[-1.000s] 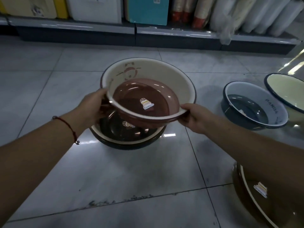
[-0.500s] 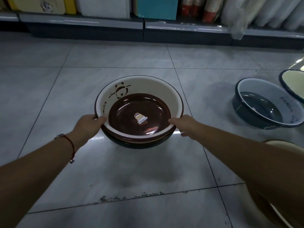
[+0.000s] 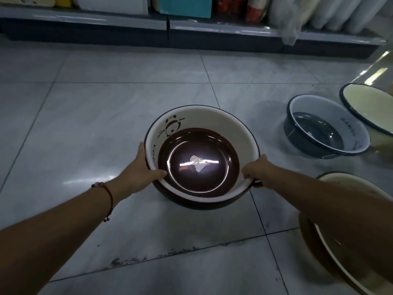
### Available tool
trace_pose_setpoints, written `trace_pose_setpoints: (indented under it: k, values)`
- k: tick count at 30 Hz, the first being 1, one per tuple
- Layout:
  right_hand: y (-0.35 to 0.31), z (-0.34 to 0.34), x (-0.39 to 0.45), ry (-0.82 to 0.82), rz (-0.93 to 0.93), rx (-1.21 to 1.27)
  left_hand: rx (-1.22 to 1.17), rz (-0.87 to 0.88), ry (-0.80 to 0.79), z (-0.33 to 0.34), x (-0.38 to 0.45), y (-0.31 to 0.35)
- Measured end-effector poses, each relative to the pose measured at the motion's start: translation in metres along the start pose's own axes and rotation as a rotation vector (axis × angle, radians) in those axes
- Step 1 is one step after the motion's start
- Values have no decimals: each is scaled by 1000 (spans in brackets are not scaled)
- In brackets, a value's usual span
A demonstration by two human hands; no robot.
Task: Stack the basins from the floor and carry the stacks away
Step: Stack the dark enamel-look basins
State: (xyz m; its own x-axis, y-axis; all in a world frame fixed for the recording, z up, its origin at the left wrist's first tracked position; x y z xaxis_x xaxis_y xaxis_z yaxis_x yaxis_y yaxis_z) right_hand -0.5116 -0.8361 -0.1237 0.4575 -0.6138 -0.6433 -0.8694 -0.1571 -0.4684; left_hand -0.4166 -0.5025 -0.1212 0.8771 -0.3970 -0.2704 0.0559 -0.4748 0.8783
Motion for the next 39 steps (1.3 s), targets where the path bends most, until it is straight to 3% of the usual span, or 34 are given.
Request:
trace_pose_setpoints:
  k: [5,8,10,12,14,16,20,23,28,39]
  values:
    - [32,-32,12,3,41,54,24,118,-23,45,8,9]
    - [44,-44,17,-28,29,71,142,81,-64,58,16,11]
    - [48,-52,20,-72,1,51,441,55,-19,60,18,16]
    - [49,-60,24,-121,-58,-36,959,176,51,72,20,34]
    - [46,-70,26,-134,-178,-167,1117,333,-31,105,15,60]
    - [45,-84,32,-49,-305,-324,993,378,-170,144,8,84]
    - [48,-130,56,234,-361,-472,646,393,-390,238,0,115]
    - [52,-167,75,362,-403,-556,530,143,-505,291,6,106]
    - [70,-212,112,450,-386,-656,705,175,-307,318,18,120]
    - [73,-224,189,359,-263,-735,749,257,-338,312,29,127]
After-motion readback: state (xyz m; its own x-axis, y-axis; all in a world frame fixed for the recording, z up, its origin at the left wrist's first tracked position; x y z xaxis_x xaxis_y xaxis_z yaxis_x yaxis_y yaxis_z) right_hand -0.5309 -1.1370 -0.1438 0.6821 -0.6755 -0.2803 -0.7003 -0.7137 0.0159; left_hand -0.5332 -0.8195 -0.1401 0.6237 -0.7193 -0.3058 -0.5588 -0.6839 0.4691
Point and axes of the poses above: each hand's wrist, its own x-axis towards the middle knuckle, its own z-axis out of the palm, y = z × x, the point moved 6 cm from there along x, towards the middle knuckle, and after that the axes turned 3 degrees about z, right-handed, at the moved point
